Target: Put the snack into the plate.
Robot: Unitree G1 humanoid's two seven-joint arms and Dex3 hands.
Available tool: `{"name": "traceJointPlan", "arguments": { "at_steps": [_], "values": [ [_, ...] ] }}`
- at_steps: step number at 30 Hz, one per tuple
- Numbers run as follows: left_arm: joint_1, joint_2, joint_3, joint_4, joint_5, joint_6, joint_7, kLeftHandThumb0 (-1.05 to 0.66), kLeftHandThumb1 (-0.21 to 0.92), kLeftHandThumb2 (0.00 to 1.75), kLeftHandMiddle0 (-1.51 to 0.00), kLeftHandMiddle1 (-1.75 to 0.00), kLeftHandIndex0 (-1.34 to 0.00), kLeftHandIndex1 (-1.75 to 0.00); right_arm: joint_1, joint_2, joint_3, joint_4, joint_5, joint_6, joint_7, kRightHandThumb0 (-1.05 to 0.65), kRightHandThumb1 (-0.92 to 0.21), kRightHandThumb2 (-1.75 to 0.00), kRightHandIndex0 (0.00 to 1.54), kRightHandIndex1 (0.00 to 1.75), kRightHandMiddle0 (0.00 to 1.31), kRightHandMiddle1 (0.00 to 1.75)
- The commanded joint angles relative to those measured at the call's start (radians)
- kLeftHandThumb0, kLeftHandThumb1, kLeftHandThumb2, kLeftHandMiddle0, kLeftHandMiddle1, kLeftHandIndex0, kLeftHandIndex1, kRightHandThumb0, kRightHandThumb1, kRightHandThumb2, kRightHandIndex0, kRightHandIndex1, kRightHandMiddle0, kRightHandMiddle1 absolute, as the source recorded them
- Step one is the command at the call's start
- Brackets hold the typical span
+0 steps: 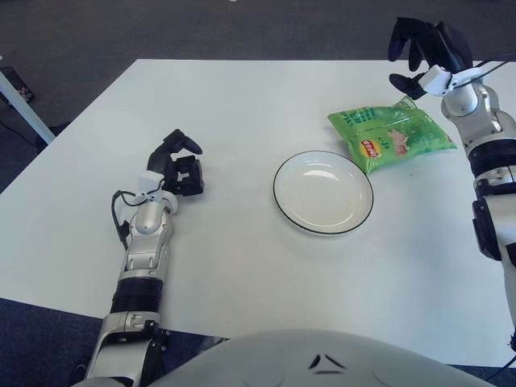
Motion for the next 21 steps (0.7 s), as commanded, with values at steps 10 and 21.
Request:
{"name": "traceJointPlan", "arguments": {
  "at_steps": [10,21],
  "values": [
    [0.135,-0.072,-0.025,0.07,0.003,0.026,0.006,-0.51,0.25,1.4,-1.32,-1.75,-0.67,-1.75,0.033,-0.075,0.0,-0.034,0.02,-0.034,0.223,-0.33,-0.42,-1.12,0.37,1.69,0.36,1.69],
    [0.13,-0.071,-0.019,0.074,-0.004,0.032,0.003,-0.51,0.23,1.42,-1.3,-1.75,-0.68,-1.75,0.057,-0.154,0.068,-0.12,-0.039,-0.074,0.406,-0.93,-0.71,-0.51,0.01,0.56,0.0,0.93]
  ]
}}
